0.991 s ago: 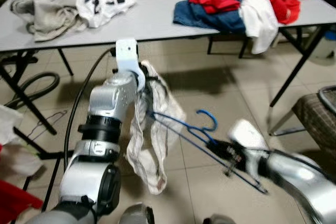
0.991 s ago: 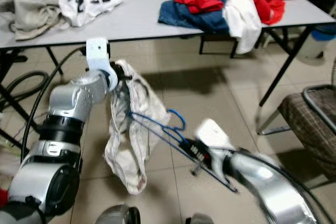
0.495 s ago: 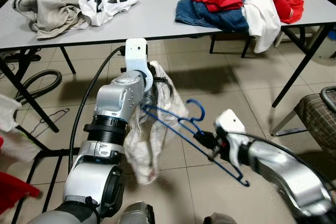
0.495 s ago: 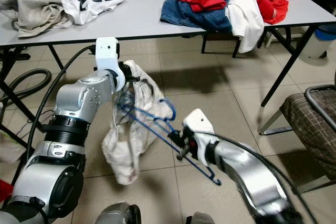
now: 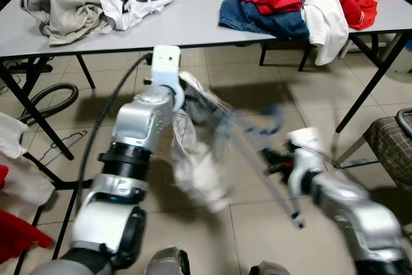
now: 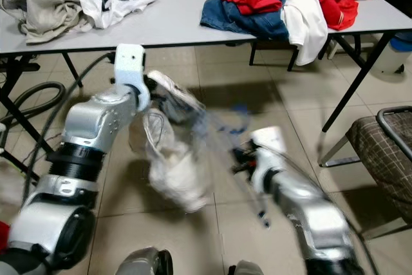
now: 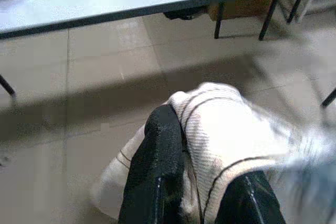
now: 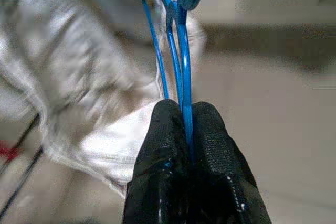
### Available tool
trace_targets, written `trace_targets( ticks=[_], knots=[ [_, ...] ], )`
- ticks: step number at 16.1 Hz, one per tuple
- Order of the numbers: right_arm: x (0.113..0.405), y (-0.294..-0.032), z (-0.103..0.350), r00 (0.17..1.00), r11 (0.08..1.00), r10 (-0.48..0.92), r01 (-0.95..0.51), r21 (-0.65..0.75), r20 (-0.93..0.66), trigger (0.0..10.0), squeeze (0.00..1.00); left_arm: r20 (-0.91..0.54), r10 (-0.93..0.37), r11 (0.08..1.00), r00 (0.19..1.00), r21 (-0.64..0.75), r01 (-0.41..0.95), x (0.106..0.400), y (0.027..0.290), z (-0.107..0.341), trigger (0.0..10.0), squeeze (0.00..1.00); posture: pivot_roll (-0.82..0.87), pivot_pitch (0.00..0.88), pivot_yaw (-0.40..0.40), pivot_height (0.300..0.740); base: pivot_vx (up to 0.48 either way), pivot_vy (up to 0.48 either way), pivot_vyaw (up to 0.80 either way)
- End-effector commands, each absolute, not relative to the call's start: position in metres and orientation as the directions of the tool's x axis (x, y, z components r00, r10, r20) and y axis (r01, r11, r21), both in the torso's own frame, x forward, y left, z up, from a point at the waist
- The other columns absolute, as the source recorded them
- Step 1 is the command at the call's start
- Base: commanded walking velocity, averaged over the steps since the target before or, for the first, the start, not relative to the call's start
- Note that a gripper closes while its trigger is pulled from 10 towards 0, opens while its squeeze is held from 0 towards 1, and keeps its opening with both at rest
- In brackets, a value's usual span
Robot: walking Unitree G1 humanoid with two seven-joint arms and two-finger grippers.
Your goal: Hang hanger
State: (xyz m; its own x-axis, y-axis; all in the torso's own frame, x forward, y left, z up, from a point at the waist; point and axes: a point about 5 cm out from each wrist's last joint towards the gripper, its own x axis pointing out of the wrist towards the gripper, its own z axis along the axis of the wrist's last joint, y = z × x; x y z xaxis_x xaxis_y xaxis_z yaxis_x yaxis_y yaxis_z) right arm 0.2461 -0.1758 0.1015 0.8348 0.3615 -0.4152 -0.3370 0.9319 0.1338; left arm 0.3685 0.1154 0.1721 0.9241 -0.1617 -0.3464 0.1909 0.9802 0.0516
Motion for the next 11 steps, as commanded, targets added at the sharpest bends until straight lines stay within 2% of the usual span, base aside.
trace_targets(
  ticks=[1, 3, 5, 6, 8, 11],
  knots=[
    [0.248, -0.189, 0.117, 0.894, 0.959, 0.283, -0.272, 0.083, -0.347, 10.0, 0.0, -0.297, -0.21, 0.967, 0.932, 0.079, 0.243, 0.368, 0.112, 0.182, 0.9, 0.0, -0.13, 0.0, 0.035, 0.74, 0.0, 0.0, 0.0],
    [0.248, -0.19, 0.116, 0.892, 0.957, 0.289, -0.256, 0.136, -0.349, 10.0, 0.0, -0.299, -0.344, 0.934, 0.89, -0.013, 0.356, 0.361, 0.099, 0.185, 0.0, 0.0, -0.14, 0.0, 0.046, 0.74, 0.0, 0.0, 0.0],
    [0.245, -0.175, 0.098, 0.822, 0.919, 0.393, -0.354, 0.172, -0.411, 10.0, 0.0, -0.27, -0.526, 0.849, 0.807, -0.22, 0.48, 0.351, 0.07, 0.199, 0.0, 0.0, -0.14, 0.0, 0.046, 0.74, 0.0, 0.0, 0.0],
    [0.245, -0.169, 0.094, 0.8, 0.904, 0.428, -0.38, 0.197, -0.421, 10.0, 0.0, -0.253, -0.581, 0.81, 0.774, -0.268, 0.521, 0.347, 0.06, 0.204, 0.0, 0.0, -0.14, 0.0, 0.046, 0.74, 0.0, 0.0, 0.0],
    [0.25, -0.163, 0.087, 0.778, 0.892, 0.453, -0.4, 0.213, -0.436, 10.0, 0.0, -0.208, -0.67, 0.733, 0.713, -0.337, 0.591, 0.34, 0.045, 0.215, 0.4, 0.0, -0.15, 0.0, 0.058, 0.74, 0.0, 0.0, 0.0],
    [0.257, -0.165, 0.086, 0.782, 0.894, 0.449, -0.391, 0.221, -0.432, 10.0, 0.0, -0.203, -0.698, 0.711, 0.687, -0.307, 0.632, 0.337, 0.048, 0.222, 0.8, 0.0, -0.14, 0.0, 0.055, 0.74, 0.0, 0.0, 0.0]
  ],
)
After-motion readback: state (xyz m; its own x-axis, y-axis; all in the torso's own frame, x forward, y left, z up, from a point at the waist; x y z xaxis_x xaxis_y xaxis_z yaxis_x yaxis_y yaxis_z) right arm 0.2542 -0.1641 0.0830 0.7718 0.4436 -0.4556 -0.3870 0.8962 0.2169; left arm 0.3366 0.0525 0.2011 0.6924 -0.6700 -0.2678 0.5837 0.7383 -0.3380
